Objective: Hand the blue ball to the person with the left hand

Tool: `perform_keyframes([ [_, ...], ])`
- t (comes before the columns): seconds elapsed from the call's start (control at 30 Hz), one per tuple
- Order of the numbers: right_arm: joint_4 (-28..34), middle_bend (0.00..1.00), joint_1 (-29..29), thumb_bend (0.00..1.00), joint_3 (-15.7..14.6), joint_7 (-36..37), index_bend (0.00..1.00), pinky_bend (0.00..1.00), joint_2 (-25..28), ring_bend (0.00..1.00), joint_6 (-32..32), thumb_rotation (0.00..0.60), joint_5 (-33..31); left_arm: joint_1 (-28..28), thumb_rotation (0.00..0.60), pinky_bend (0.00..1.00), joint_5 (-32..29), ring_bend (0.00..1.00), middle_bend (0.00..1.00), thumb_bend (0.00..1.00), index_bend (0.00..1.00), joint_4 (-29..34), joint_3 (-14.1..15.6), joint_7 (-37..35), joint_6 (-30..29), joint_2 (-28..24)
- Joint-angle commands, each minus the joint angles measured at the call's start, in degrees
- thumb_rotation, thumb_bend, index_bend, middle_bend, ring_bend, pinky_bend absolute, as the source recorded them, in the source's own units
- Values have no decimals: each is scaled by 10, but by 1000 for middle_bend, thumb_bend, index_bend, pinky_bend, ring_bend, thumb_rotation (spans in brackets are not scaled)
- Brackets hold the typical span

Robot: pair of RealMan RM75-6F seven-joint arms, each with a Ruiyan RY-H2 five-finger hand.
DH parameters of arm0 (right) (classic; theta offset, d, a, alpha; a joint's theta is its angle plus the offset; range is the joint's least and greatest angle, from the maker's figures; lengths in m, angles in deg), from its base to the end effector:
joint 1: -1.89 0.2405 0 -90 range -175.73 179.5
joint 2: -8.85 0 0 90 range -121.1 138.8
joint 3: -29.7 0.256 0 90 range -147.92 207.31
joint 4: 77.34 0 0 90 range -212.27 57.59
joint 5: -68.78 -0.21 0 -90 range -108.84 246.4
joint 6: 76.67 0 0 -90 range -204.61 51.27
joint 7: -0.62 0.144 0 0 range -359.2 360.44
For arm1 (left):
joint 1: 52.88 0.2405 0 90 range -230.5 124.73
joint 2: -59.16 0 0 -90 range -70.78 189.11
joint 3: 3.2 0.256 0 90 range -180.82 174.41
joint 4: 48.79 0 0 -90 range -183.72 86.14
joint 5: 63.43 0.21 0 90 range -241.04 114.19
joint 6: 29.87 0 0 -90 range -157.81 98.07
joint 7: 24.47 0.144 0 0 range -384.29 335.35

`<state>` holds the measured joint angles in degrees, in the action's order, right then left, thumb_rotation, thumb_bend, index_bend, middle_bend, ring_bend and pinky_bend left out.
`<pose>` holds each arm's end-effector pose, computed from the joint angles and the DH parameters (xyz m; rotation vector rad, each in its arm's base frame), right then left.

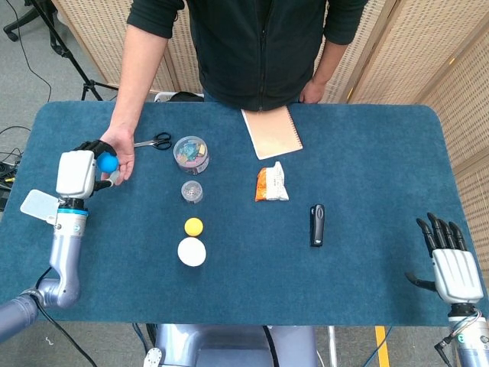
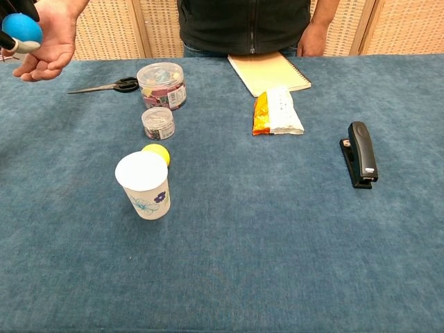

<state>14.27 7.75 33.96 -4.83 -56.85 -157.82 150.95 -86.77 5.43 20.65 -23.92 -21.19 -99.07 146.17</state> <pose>-0.3183 -0.1913 0.1493 1.3903 -0.8962 0.8040 -0.2229 0.3881 0.0929 -1.2998 -0.8399 -1.1534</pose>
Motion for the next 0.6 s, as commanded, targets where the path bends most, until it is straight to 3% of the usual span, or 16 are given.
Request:
perform_keyframes([
  [0.03, 0, 0, 0, 0, 1, 0, 0, 0, 0, 0, 0, 600, -1, -2, 600, 199, -19, 37, 90, 288, 366, -4, -1, 25, -5, 11],
  [0.07, 0, 0, 0, 0, 0, 0, 0, 0, 0, 0, 0, 600, -1, -2, 600, 106, -27, 5, 32, 272, 252, -1, -1, 34, -1, 10],
  [0.17, 1, 0, 0, 0, 0, 1, 0, 0, 1, 0, 0, 600, 0, -1, 600, 1, -36, 0, 0, 199, 14, 14, -3, 39, 1, 5],
  [0.37, 3, 0, -1, 0, 2, 10, 0, 0, 5, 0, -3, 600, 0, 31, 600, 0, 18, 0, 0, 21, 0, 40, 3, -47, -62, -21],
  [0.6, 7, 0, -2, 0, -1, 13, 0, 0, 8, 0, -6, 600, 6, 120, 600, 0, 67, 0, 0, 0, 0, 157, 68, -109, -92, -136],
])
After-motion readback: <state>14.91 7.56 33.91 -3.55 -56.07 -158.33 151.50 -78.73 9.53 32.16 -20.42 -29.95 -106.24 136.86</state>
